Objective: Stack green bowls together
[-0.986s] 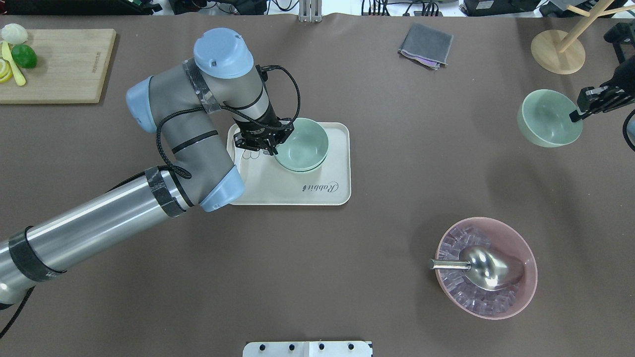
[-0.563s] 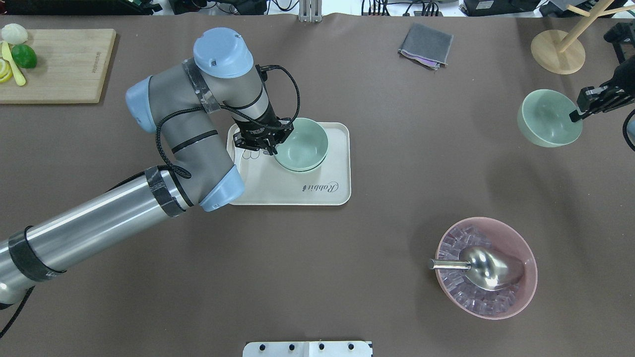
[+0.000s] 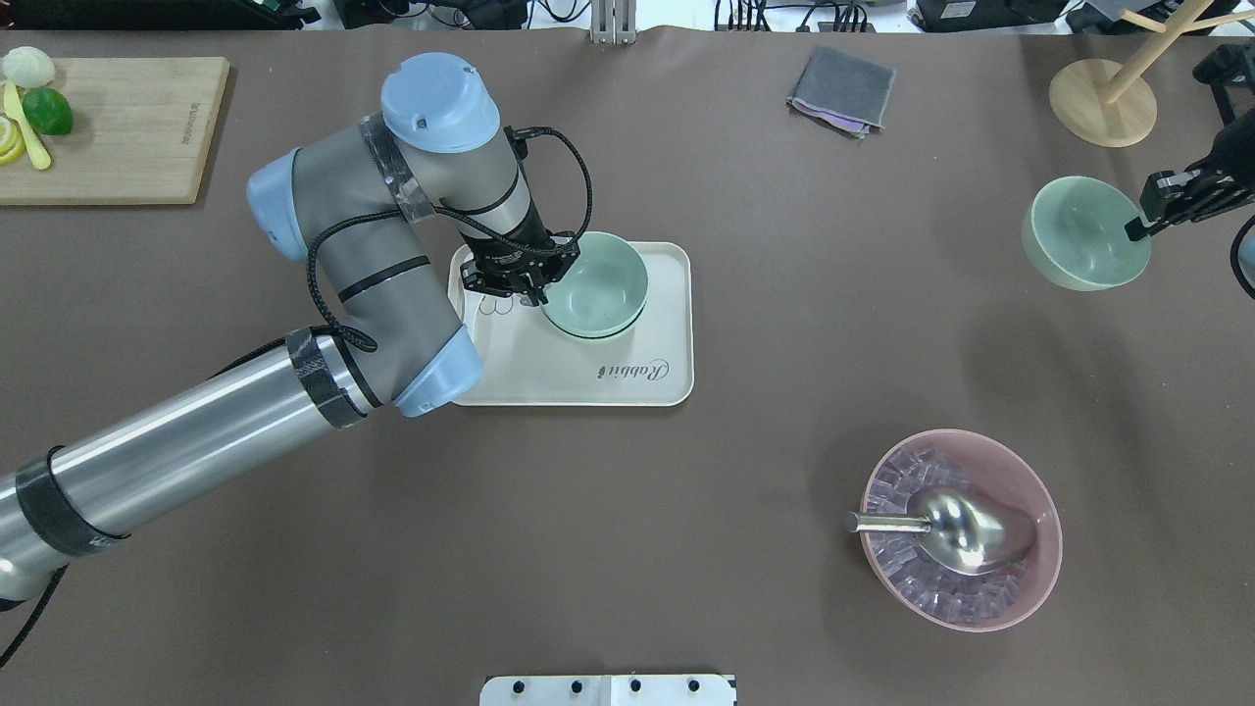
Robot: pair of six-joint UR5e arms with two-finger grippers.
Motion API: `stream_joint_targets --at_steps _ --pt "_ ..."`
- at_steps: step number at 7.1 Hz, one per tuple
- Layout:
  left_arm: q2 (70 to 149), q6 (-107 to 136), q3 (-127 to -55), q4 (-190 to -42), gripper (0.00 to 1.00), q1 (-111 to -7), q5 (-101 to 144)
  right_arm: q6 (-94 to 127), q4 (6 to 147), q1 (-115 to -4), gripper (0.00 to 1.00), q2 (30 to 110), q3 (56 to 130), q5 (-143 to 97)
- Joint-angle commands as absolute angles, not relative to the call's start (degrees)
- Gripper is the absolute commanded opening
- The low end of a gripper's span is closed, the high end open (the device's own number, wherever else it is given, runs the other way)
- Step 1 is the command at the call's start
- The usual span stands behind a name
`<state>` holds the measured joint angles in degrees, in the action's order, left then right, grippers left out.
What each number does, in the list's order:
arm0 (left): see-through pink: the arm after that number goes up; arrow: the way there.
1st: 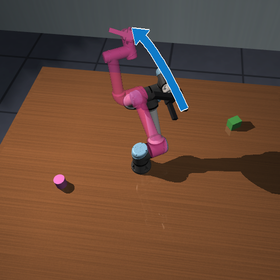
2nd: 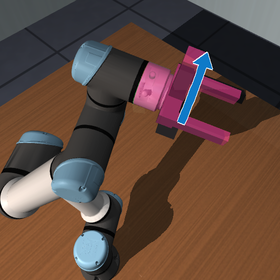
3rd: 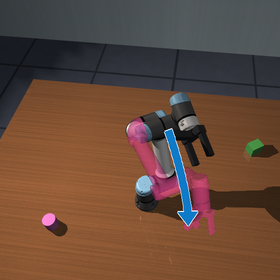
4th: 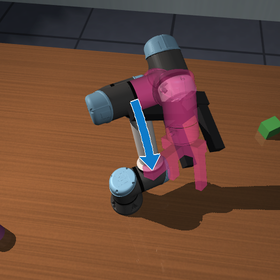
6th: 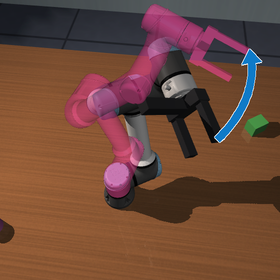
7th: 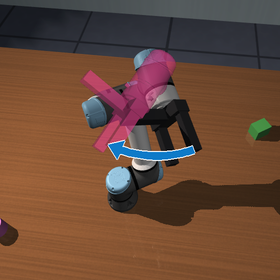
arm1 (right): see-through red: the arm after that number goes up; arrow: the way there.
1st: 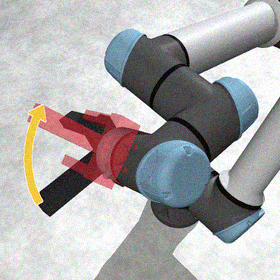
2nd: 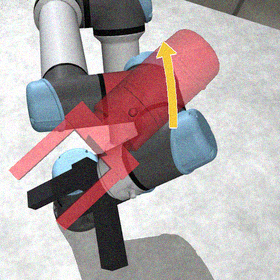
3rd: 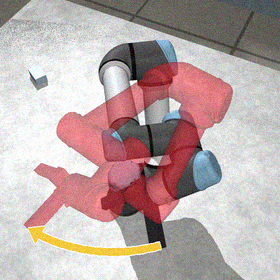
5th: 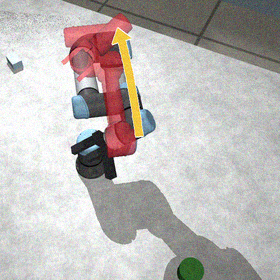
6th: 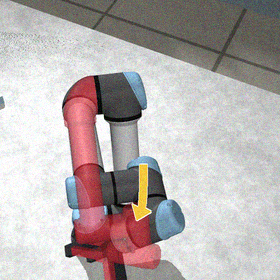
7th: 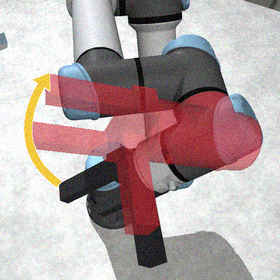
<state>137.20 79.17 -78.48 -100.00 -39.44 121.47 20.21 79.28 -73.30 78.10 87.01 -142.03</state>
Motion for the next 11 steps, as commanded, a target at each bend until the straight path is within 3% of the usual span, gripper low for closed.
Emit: stream_joint_targets --at_steps 1,3,6,8,11 --pt "137.20 80.50 -78.49 -100.02 0.41 -39.46 121.46 20.21 79.28 -73.30 0.00 78.13 87.01 -142.03" --pt "137.02 80.51 -78.83 -100.11 0.98 -39.38 120.68 20.21 79.28 -73.30 0.00 78.13 87.10 -142.03" --pt "136.85 80.07 -80.94 -99.76 0.98 -41.29 121.37 20.39 80.93 -73.47 0.00 76.48 87.36 -142.21" --pt "133.18 76.32 -85.06 -98.44 0.98 -43.40 121.46 23.00 90.66 -72.87 0.00 70.08 91.47 -141.42" --pt "125.89 61.13 -93.23 -90.46 0.98 -49.11 121.46 47.10 91.14 -60.52 0.00 64.01 100.78 -135.30"
